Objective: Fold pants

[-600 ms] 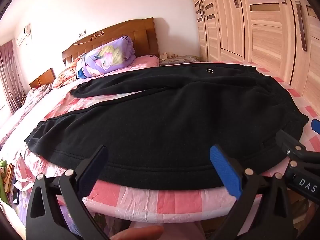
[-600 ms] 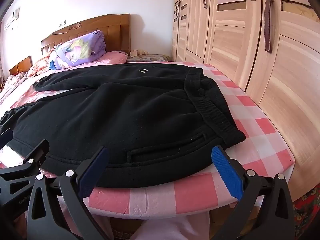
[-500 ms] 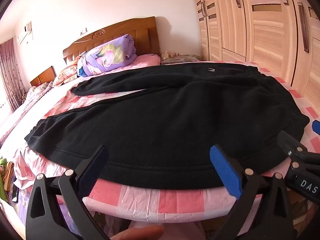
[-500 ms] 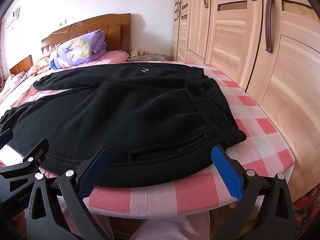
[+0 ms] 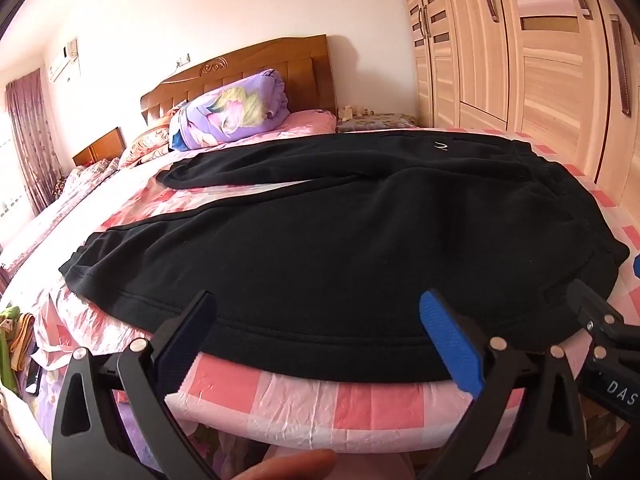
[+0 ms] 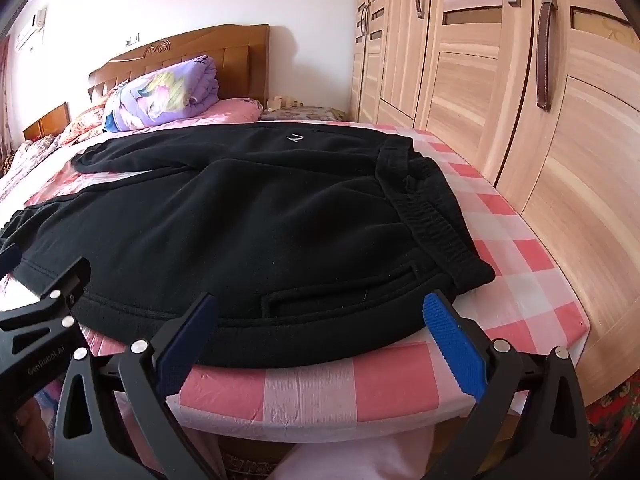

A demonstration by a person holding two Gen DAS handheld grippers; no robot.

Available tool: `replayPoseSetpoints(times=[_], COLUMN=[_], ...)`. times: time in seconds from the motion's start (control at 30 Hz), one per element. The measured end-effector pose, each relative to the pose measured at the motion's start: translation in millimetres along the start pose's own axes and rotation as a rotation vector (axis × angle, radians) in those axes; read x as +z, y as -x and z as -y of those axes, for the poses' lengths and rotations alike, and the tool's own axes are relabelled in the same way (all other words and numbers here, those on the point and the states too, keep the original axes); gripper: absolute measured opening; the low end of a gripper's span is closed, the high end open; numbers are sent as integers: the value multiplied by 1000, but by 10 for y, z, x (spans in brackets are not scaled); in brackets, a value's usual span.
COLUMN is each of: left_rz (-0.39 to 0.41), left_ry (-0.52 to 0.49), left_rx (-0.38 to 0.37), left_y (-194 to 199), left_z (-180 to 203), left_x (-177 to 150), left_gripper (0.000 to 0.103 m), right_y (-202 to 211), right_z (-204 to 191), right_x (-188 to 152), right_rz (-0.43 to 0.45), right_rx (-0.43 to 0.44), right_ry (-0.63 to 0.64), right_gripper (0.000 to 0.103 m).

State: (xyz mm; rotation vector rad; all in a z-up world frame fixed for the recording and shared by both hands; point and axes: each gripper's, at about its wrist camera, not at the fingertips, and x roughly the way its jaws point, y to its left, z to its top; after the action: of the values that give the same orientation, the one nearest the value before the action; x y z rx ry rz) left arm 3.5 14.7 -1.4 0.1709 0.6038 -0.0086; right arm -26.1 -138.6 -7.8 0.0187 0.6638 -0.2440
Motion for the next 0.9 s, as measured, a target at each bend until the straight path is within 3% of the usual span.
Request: replayPoseSetpoints(times=[0.4, 0.9], left_rz=[7, -31], left_ry=[15, 35], left_rx=[24, -39], left_y=[44, -28], left_z=[-7, -56], left_x=[15, 11], left_gripper=[102, 102], right_y=[42, 35], right_z=[36, 12], right_x=[-9, -11], right_rz=[21, 16], right_rx=[16, 28], right_ry=[-5, -7], right_gripper=[99, 99])
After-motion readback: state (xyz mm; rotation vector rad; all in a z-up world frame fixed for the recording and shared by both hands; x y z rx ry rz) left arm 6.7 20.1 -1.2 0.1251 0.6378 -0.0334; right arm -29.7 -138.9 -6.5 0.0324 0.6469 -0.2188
